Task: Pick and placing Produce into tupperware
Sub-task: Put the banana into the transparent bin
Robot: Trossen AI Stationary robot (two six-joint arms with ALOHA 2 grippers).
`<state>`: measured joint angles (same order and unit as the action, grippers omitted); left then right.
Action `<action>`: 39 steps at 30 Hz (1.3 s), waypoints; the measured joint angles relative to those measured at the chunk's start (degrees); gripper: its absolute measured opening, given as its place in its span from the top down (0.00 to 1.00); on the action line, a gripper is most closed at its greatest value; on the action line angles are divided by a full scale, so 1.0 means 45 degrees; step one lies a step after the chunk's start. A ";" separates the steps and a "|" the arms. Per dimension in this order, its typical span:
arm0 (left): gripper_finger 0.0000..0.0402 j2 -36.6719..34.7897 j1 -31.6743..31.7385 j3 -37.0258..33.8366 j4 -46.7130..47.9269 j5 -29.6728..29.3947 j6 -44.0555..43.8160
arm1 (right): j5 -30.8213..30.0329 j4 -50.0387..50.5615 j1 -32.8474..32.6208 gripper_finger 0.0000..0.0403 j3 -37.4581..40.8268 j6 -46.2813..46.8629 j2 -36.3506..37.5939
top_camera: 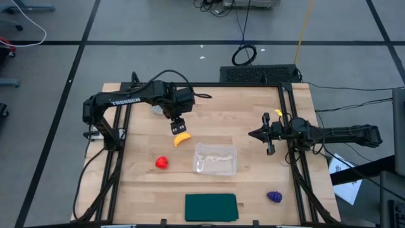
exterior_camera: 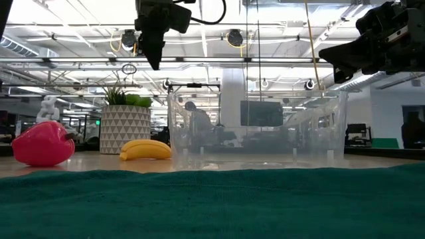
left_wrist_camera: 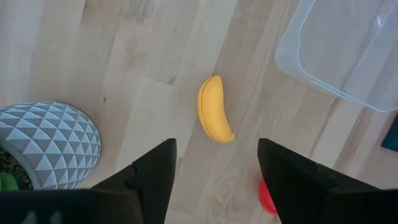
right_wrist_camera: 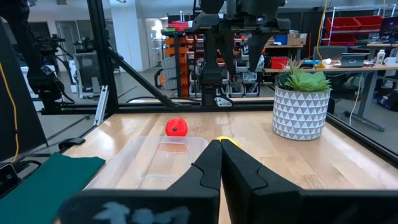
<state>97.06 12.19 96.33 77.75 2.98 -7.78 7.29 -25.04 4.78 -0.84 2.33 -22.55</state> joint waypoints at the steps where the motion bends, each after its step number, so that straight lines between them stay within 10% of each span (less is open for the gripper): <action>1: 0.42 0.0002 0.0000 0.0000 -0.0011 0.0000 0.0002 | 0.0000 0.0000 0.0002 1.00 0.0002 0.0000 -0.0002; 39: 0.32 0.0005 -0.0065 -0.3313 -0.2639 -0.0102 -0.1349 | 0.0000 0.0000 0.0001 1.00 0.0003 0.0000 -0.0005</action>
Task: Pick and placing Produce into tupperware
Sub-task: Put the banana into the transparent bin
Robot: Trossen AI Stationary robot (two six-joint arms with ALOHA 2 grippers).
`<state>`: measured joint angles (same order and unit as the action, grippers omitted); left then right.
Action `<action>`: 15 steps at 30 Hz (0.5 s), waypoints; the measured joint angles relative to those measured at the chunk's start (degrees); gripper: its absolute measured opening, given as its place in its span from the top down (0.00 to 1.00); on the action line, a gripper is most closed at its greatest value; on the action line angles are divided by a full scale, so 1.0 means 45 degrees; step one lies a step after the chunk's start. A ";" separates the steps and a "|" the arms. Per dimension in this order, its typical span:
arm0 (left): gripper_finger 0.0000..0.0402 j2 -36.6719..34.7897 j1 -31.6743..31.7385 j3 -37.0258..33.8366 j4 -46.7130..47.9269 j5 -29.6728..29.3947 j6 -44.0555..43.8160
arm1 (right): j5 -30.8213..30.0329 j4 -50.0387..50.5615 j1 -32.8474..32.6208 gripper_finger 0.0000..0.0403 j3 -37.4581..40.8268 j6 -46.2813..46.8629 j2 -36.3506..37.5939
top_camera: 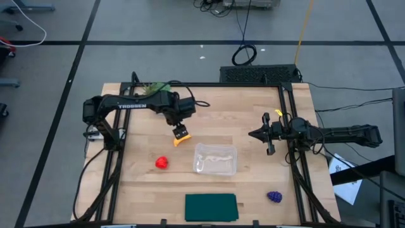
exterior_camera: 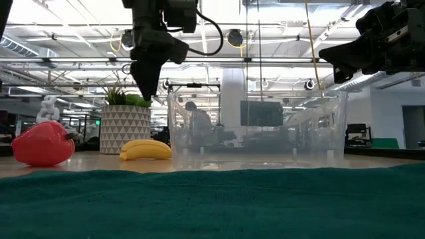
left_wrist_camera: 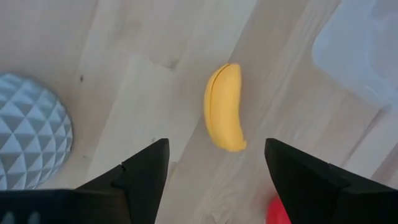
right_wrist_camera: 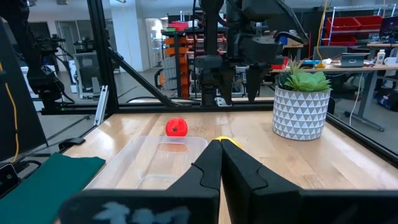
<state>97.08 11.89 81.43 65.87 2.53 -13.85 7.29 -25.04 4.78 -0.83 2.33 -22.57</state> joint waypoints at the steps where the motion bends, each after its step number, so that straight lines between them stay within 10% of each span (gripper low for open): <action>1: 0.32 0.0000 -0.0054 0.0000 -0.0163 0.0006 0.0053 | 0.0000 0.0000 -0.0001 1.00 0.0001 0.0000 0.0003; 15: 0.32 -0.0003 -0.0377 -0.0997 -0.1238 0.0437 0.0379 | 0.0000 0.0005 0.0003 1.00 -0.0003 0.0000 0.0000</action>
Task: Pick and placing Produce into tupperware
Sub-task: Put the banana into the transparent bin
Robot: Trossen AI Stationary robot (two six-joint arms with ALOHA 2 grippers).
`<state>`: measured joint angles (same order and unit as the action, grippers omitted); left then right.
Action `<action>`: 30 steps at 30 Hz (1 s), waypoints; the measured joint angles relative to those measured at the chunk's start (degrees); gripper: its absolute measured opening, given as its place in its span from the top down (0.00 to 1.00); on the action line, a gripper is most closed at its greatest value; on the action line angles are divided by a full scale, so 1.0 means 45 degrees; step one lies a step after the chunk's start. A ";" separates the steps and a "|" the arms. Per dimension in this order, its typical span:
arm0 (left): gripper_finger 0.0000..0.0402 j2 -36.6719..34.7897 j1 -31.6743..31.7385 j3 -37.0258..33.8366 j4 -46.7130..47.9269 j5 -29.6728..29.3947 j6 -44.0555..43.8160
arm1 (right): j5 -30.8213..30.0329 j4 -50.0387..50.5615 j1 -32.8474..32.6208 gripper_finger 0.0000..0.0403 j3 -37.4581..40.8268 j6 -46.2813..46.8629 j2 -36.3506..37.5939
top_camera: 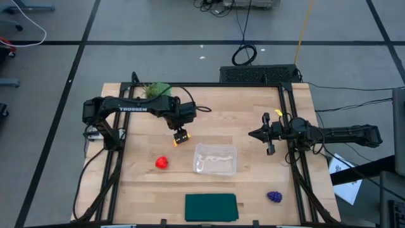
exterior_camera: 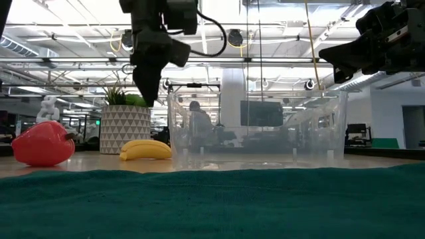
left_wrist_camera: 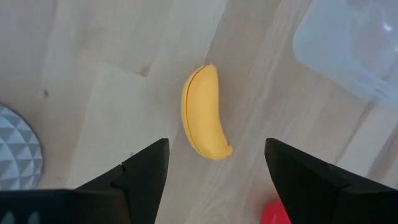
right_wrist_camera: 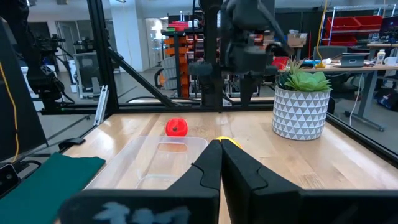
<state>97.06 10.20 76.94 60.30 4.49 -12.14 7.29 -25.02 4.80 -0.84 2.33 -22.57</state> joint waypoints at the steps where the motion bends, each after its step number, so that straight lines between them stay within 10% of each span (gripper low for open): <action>1: 0.32 -0.0002 0.0000 -0.0229 -0.0216 -0.0005 -0.0013 | 0.0000 0.0000 -0.0005 1.00 0.0004 0.0000 0.0000; 30: 0.32 0.0008 0.0316 -0.1471 -0.1834 -0.0408 -0.0222 | 0.0004 0.0000 0.0000 1.00 0.0004 0.0005 0.0000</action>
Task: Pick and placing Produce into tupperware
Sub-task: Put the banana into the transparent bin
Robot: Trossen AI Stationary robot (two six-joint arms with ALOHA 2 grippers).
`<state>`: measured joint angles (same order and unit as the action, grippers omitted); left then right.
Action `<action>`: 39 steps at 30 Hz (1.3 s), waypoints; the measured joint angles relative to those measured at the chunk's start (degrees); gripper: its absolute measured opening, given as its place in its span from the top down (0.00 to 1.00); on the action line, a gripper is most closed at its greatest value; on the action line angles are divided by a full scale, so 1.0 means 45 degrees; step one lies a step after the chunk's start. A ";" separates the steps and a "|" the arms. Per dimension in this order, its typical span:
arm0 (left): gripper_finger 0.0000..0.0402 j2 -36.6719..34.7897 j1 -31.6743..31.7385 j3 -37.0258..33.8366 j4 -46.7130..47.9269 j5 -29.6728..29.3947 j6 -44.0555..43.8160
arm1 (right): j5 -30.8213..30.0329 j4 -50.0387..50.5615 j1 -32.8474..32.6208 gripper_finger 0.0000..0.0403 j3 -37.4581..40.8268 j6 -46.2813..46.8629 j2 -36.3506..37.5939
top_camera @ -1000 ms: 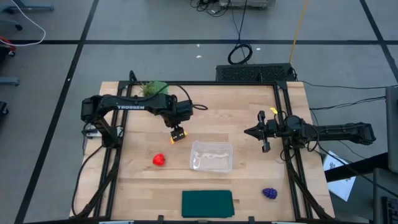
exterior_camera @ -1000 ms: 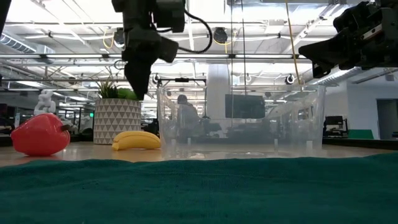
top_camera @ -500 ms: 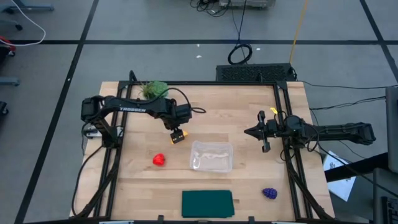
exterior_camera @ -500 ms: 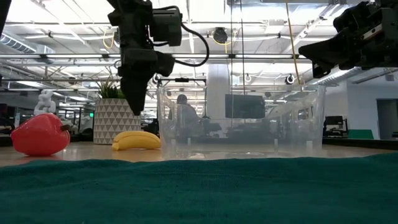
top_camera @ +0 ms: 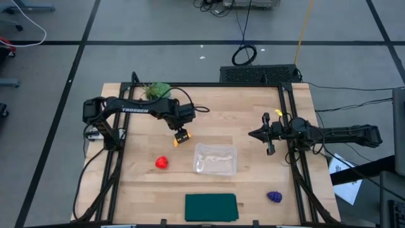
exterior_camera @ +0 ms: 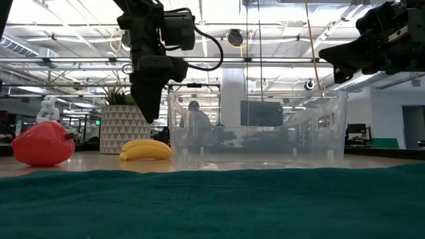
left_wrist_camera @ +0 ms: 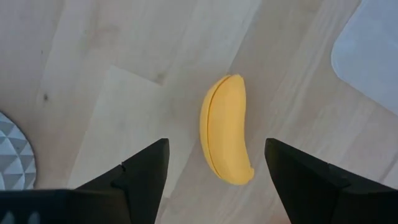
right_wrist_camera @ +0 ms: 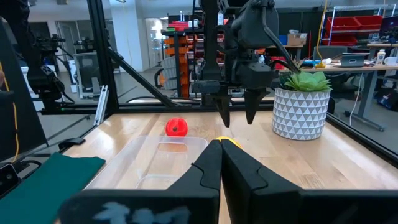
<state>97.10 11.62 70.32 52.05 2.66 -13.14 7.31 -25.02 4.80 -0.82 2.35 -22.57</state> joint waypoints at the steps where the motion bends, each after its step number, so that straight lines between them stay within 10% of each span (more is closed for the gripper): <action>1: 0.32 0.0000 -0.0005 0.0000 0.0018 0.0000 0.0040 | -0.0004 0.0000 -0.0002 1.00 -0.0002 -0.0002 0.0000; 28: 0.32 0.1273 -0.0303 -0.0010 -0.0211 -0.0609 0.0169 | 0.0001 0.0035 -0.0002 1.00 -0.0003 0.0000 -0.0181; 39: 0.16 0.1273 -0.0306 -0.0010 0.0232 -0.0597 0.0130 | 0.0001 0.0000 -0.0001 1.00 0.0000 0.0000 -0.0189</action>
<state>102.83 10.24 70.28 53.09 -0.03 -12.56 7.31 -25.02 4.79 -0.82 2.35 -23.42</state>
